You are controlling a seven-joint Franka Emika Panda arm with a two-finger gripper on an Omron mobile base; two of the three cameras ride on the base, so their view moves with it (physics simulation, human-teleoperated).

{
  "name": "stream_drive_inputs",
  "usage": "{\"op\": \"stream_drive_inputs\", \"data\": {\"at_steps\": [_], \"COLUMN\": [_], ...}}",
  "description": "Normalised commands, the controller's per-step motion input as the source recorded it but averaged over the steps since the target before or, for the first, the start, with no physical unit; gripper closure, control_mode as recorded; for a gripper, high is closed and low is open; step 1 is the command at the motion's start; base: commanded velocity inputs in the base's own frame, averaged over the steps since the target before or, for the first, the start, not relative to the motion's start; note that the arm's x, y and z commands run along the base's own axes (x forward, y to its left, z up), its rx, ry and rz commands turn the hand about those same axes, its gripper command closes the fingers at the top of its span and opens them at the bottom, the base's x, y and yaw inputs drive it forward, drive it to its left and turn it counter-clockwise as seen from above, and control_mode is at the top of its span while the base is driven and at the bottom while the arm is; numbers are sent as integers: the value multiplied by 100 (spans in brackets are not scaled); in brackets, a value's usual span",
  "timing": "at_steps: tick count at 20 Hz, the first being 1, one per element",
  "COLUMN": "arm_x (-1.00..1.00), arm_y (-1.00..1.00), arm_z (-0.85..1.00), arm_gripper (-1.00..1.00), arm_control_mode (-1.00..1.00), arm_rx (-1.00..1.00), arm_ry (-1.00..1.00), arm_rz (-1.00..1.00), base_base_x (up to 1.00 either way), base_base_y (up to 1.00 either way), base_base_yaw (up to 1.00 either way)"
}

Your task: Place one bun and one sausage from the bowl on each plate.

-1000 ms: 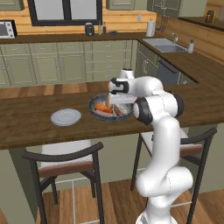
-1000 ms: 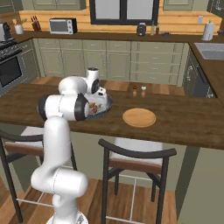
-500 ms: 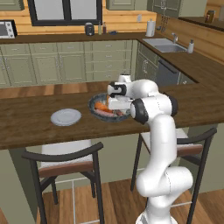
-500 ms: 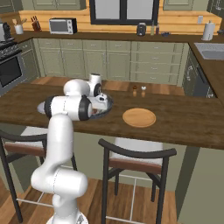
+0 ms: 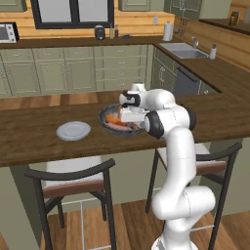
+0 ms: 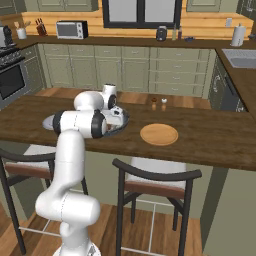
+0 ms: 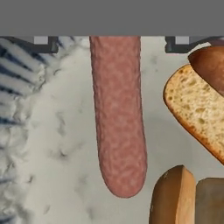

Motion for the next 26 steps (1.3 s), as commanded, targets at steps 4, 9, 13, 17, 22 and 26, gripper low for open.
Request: {"op": "stream_drive_inputs", "data": {"at_steps": [4,9,13,17,22,26], "arm_x": [0,0,13,42,-19,-42], "arm_y": [0,0,3,18,5,0], "arm_z": [0,0,-39,-82,24,80], "arm_gripper": [100,100,100,100,100,100], "arm_control_mode": [-100,-100,-100,-100,-100,-100], "arm_rx": [0,0,-2,-10,-7,-4], "arm_ry": [0,0,4,12,1,0], "arm_rz": [0,0,0,0,-4,-10], "base_base_x": [0,0,0,0,0,0], "base_base_y": [0,0,0,0,0,0], "base_base_yaw": [0,0,0,0,0,0]}}
